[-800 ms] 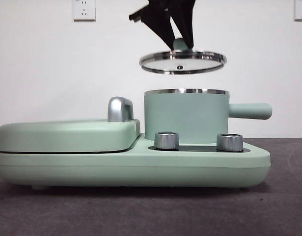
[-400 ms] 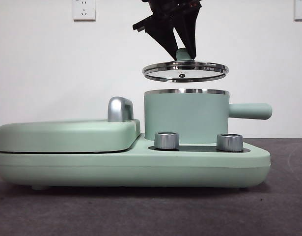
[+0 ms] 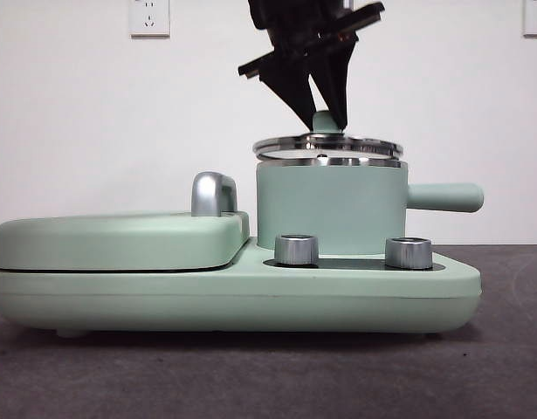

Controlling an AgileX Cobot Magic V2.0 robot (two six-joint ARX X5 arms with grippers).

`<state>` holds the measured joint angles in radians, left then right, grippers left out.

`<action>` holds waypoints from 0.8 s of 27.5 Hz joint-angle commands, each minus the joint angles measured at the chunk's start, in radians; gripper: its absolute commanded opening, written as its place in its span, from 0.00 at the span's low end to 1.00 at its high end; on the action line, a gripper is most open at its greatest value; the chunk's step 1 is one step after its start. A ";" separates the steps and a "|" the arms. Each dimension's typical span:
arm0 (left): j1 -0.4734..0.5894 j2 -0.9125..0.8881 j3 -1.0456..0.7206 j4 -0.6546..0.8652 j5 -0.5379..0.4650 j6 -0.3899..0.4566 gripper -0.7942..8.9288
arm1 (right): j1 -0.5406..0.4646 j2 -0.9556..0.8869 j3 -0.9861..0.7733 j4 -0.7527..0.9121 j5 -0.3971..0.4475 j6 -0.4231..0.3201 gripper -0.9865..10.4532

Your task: Put the buns in a small steamer

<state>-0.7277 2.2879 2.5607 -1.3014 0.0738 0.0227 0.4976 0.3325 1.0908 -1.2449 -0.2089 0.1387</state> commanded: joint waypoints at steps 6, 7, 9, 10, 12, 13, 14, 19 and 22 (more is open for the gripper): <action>-0.008 0.039 0.037 0.020 0.018 -0.001 0.10 | 0.007 -0.001 0.007 0.011 0.001 0.011 0.40; -0.008 0.039 0.037 0.019 0.021 -0.001 0.10 | 0.007 -0.001 0.007 0.011 0.003 0.011 0.40; -0.008 0.039 0.037 0.025 0.039 -0.001 0.10 | 0.007 -0.001 0.007 0.011 0.003 0.011 0.40; -0.009 0.039 0.037 0.030 0.039 -0.001 0.10 | 0.007 -0.001 0.007 0.011 0.003 0.011 0.40; -0.009 0.039 0.037 0.034 0.039 0.000 0.10 | 0.007 -0.001 0.007 0.010 0.003 0.011 0.40; -0.009 0.040 0.037 0.033 0.039 0.001 0.10 | 0.007 -0.001 0.007 0.010 0.002 0.013 0.40; -0.009 0.040 0.037 0.031 0.039 0.008 0.10 | 0.007 -0.001 0.007 0.010 0.002 0.016 0.40; -0.010 0.047 0.036 0.021 0.039 0.048 0.10 | 0.007 -0.001 0.007 0.010 0.000 0.023 0.40; -0.016 0.062 0.036 0.002 0.039 0.046 0.11 | 0.007 -0.001 0.007 0.010 0.000 0.034 0.40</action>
<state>-0.7288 2.3089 2.5649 -1.3010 0.1028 0.0612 0.4976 0.3325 1.0908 -1.2449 -0.2085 0.1589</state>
